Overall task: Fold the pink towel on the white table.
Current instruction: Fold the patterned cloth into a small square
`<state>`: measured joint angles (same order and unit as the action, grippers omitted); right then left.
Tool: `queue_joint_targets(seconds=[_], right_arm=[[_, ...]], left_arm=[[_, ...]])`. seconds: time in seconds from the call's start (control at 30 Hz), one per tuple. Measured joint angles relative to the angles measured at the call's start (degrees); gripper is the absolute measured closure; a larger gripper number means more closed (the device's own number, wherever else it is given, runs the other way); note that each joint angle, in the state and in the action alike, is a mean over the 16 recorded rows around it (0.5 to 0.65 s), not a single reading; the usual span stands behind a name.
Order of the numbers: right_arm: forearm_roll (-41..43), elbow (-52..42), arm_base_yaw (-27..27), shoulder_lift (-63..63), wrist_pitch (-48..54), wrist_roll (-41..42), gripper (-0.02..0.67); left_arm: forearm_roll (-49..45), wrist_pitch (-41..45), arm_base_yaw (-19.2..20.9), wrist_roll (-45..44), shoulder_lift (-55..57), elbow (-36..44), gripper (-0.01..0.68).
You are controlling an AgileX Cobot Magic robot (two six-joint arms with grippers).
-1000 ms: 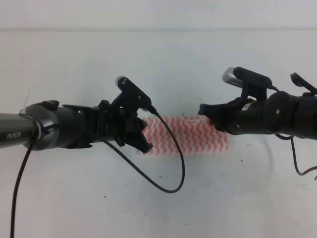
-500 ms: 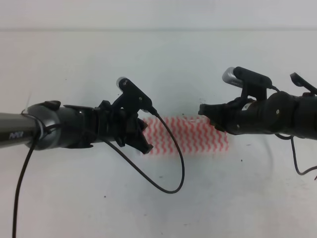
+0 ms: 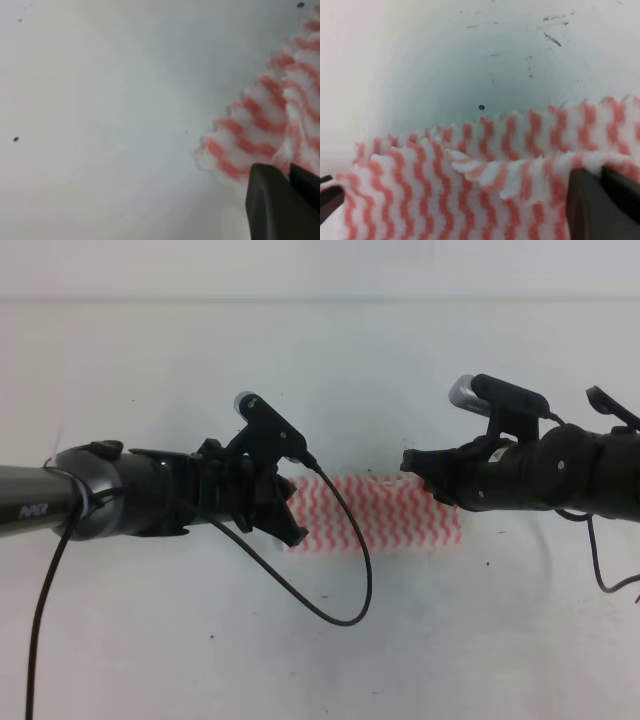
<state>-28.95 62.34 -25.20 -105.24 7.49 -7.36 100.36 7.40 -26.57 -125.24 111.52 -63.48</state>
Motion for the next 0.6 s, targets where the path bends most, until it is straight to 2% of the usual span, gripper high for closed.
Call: queue_joint_targets(seconds=[0.6], right_arm=[[0.2, 0.0, 0.0, -0.1, -0.1, 0.1, 0.666]], left_arm=[[0.0, -1.4, 0.0, -0.9, 0.1, 0.0, 0.676]])
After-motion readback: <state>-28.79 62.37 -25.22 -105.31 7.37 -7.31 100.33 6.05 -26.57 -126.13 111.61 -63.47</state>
